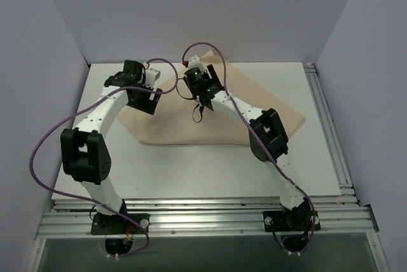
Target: Prepare the surgical pack
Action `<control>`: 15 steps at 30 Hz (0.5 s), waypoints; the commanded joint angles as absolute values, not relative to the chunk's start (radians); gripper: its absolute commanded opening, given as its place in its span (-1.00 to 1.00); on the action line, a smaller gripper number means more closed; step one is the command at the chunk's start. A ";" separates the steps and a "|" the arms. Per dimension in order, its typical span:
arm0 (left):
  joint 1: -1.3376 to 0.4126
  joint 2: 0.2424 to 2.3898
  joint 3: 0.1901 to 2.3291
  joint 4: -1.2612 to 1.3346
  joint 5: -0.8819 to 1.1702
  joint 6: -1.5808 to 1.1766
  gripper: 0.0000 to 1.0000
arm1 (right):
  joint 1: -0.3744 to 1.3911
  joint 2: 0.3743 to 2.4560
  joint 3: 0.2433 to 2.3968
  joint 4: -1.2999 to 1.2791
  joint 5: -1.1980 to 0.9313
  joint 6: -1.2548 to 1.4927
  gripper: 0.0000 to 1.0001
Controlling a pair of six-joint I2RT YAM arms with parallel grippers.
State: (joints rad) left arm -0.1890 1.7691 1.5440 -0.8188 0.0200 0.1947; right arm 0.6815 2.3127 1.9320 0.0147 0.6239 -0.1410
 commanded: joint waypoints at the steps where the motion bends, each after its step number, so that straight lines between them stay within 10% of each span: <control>1: -0.216 1.721 1.614 -0.848 -0.020 0.201 0.81 | 0.631 2.163 1.938 -0.061 0.422 0.039 0.40; 9: -0.305 1.721 1.676 -0.908 0.008 0.221 0.53 | 0.489 2.060 1.706 -0.017 0.016 0.127 -0.70; 15: -0.390 1.922 1.906 -0.876 0.097 0.230 0.40 | 0.410 2.138 1.634 0.144 -0.270 0.144 -0.98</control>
State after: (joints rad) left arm -0.3622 1.8168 1.7695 -0.9112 0.0383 0.2199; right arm 0.4160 2.0884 1.6432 0.0605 -0.0643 0.1097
